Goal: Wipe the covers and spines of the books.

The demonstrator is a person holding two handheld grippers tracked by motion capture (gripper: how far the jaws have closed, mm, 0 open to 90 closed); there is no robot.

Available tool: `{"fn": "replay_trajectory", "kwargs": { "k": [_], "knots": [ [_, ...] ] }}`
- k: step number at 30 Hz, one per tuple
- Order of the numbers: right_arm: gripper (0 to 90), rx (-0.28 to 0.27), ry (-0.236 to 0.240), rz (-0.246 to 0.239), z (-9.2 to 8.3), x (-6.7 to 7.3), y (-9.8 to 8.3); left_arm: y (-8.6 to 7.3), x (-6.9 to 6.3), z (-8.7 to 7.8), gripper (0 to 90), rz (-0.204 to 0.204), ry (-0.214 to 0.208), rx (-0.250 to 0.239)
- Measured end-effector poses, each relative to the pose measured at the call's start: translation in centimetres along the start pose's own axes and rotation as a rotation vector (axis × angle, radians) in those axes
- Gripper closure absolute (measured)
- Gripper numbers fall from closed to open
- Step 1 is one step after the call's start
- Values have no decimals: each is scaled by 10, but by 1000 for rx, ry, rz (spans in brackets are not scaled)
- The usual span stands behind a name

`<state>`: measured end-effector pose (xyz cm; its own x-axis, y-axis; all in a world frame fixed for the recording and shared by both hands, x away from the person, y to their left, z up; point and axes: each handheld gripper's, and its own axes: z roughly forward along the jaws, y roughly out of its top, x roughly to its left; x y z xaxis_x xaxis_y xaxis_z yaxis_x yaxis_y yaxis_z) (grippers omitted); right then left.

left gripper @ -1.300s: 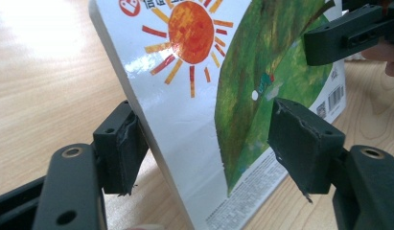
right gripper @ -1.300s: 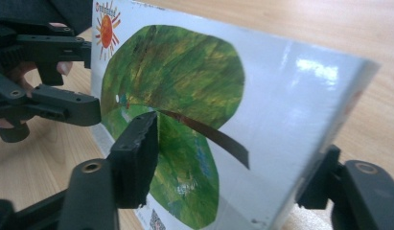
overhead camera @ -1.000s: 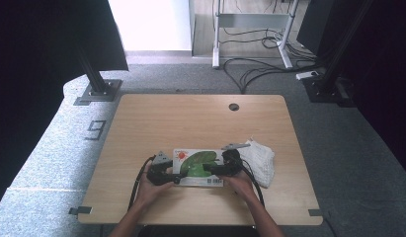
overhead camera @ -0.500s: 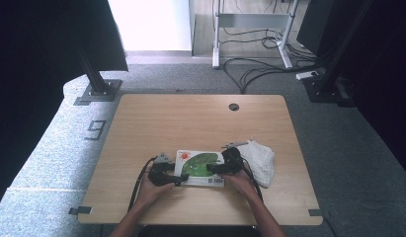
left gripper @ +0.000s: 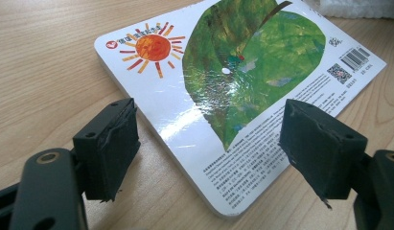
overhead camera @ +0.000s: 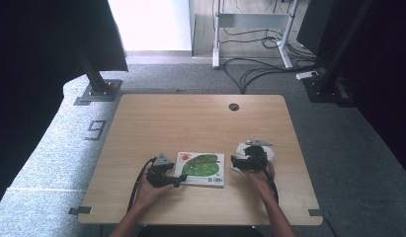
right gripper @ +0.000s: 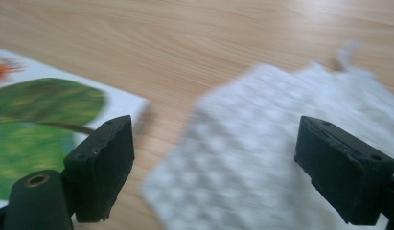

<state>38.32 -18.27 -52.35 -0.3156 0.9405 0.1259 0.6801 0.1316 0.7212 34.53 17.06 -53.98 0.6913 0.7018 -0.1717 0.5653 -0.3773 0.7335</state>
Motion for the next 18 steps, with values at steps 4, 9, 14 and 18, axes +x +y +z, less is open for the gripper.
{"fn": "replay_trajectory", "kwargs": {
  "k": [4, 9, 14, 18],
  "knots": [
    [80, 47, -47, 22, 7, -14, -5, -1, -1, -2, 211, -1, 1, -4],
    [27, 94, -125, -3, 16, -20, -8, -5, -2, -7, 212, 4, 7, -2],
    [0, 137, -165, -11, 21, -26, -5, -9, 0, -12, 215, -4, 14, -8],
    [9, 142, -157, -7, 17, -27, -2, -10, 1, -12, 216, -5, 19, -8]
  ]
}}
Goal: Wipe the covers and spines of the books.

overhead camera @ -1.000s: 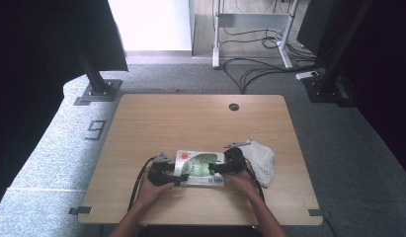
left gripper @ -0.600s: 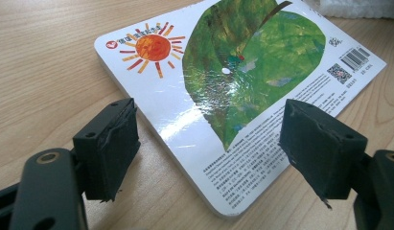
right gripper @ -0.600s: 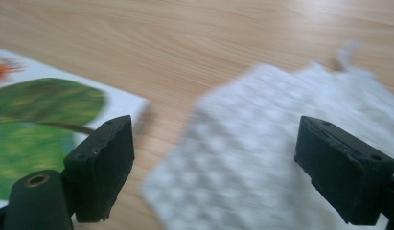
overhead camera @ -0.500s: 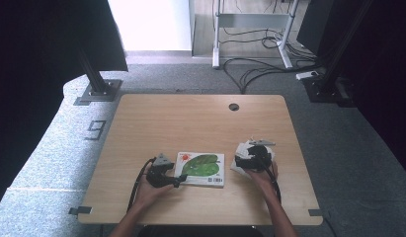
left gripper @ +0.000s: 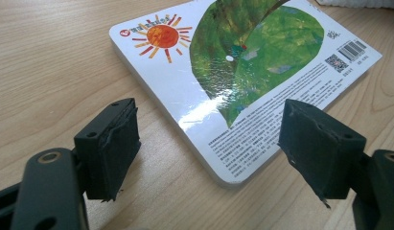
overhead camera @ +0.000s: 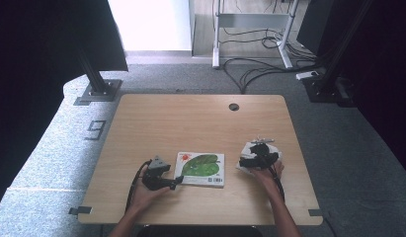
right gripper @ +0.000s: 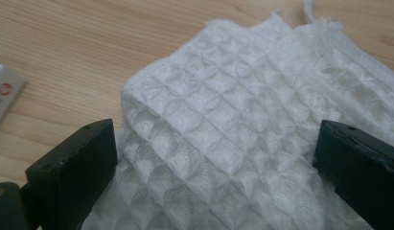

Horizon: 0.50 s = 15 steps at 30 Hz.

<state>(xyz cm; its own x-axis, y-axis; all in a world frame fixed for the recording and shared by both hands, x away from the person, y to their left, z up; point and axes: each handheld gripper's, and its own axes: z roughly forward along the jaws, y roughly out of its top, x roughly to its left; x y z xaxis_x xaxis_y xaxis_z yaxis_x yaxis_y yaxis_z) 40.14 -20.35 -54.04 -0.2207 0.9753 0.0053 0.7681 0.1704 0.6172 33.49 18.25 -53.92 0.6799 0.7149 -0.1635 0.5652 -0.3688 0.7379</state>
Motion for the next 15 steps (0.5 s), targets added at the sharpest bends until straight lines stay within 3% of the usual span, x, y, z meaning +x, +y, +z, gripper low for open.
{"fn": "replay_trajectory", "kwargs": {
  "k": [4, 6, 11, 15],
  "knots": [
    [0, -37, 13, 21, -12, -7, 1, 0, -1, 0, 218, 3, 1, -3],
    [0, -45, -14, 14, -15, -14, -1, 0, -2, 0, 218, 3, 0, -3],
    [0, 16, -36, 39, -8, -31, -8, 0, -3, -1, 220, 9, -3, -3],
    [0, 2, -33, 23, -6, -32, -13, -1, -3, 0, 221, 9, -2, -4]
  ]
}}
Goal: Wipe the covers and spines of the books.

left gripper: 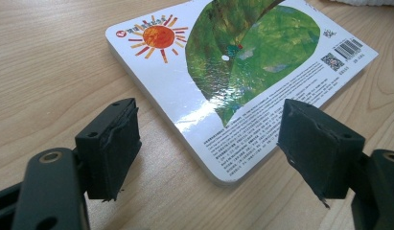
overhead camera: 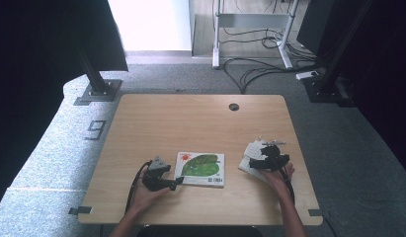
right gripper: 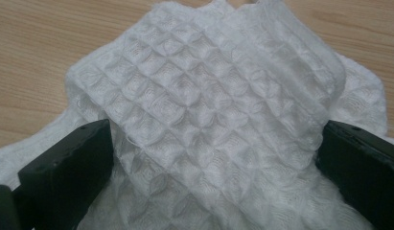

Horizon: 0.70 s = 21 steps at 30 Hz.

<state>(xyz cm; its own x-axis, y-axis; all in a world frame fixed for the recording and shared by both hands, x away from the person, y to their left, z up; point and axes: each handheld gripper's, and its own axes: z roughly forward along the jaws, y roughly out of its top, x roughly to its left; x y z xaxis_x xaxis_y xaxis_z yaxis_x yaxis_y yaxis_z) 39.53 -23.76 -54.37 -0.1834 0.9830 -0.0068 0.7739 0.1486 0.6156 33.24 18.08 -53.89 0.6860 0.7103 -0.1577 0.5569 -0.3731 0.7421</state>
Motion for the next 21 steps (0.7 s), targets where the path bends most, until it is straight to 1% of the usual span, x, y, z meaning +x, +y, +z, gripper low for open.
{"fn": "replay_trajectory", "kwargs": {
  "k": [1, 2, 3, 6, 8, 10, 11, 13, 16, 18, 19, 21],
  "knots": [
    [8, -2, 5, -2, 0, -1, 0, 0, 0, 0, 222, 1, 0, 1],
    [37, -2, 8, -5, -1, -1, 0, 0, -1, 0, 222, 5, 0, 4],
    [88, -3, 10, -6, -2, -2, 0, -1, -1, 0, 223, 6, -2, 6],
    [283, -15, 19, -7, -7, -2, 0, -1, -3, -1, 224, 9, -2, 6],
    [464, -42, 27, -20, -10, -2, -2, -2, -3, -1, 225, 10, -1, 6],
    [586, -61, 37, -26, -11, -1, -4, -2, -3, -1, 228, 10, 1, 4],
    [624, -70, 42, -28, -11, 0, -5, -2, -3, -1, 228, 10, 3, 3],
    [680, -82, 46, -43, -12, 2, -6, -2, -3, -1, 230, 8, 4, 1],
    [730, -97, 55, -71, -13, 4, -7, -2, -2, -2, 235, 8, 12, -2],
    [741, -120, 104, -67, -15, 5, -6, -2, 0, -3, 236, 5, 20, -6],
    [744, -147, 133, -61, -19, 7, -6, -2, 1, -3, 237, 3, 21, -6],
    [748, -188, 160, -65, -24, 13, -6, -3, 2, -4, 241, -1, 24, -8]
  ]
}}
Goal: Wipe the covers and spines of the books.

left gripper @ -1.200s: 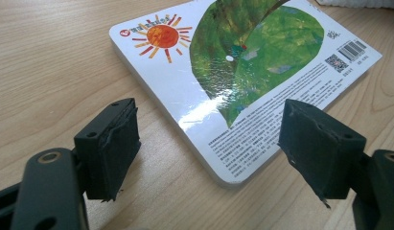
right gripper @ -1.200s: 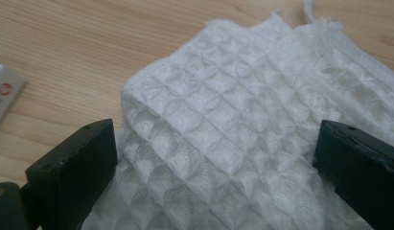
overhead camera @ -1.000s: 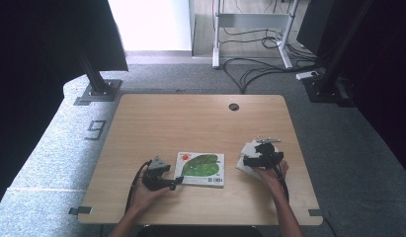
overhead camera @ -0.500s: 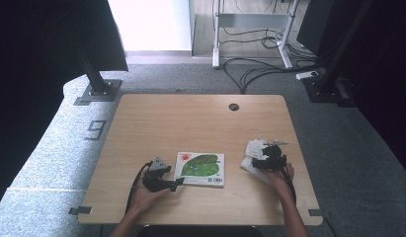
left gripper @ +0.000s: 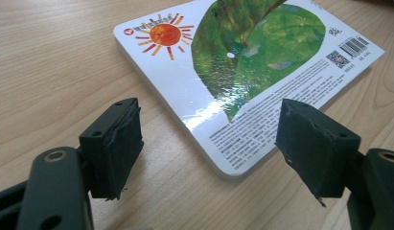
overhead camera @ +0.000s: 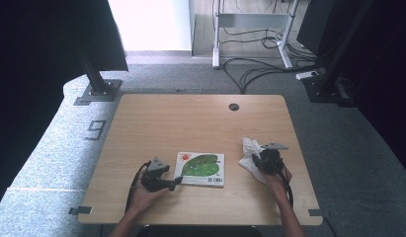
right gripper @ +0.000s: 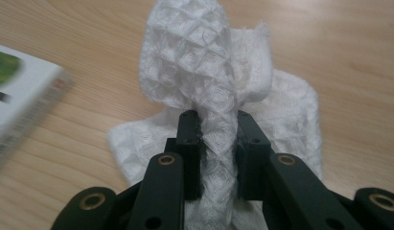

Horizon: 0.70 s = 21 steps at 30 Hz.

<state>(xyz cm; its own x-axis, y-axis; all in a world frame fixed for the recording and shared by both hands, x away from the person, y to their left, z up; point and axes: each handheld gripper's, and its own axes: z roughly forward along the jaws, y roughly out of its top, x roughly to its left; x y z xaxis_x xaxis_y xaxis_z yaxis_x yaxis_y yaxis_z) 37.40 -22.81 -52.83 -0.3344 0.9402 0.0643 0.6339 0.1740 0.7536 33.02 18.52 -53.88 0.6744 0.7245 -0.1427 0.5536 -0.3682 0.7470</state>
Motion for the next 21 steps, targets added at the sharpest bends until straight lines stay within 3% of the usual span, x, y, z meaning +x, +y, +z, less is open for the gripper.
{"fn": "replay_trajectory", "kwargs": {
  "k": [6, 11, 13, 21],
  "knots": [
    [752, -110, 105, -39, -15, 31, 13, 0, 1, -3, 250, -9, 18, -22],
    [752, -161, 198, -71, -22, 62, 28, 0, 2, -3, 255, -10, 33, -21],
    [752, -167, 244, -84, -21, 77, 34, 0, 2, -2, 255, -5, 46, -14],
    [751, -136, 320, -156, 2, 130, 47, 0, -1, 1, 259, 5, 62, -1]
  ]
}}
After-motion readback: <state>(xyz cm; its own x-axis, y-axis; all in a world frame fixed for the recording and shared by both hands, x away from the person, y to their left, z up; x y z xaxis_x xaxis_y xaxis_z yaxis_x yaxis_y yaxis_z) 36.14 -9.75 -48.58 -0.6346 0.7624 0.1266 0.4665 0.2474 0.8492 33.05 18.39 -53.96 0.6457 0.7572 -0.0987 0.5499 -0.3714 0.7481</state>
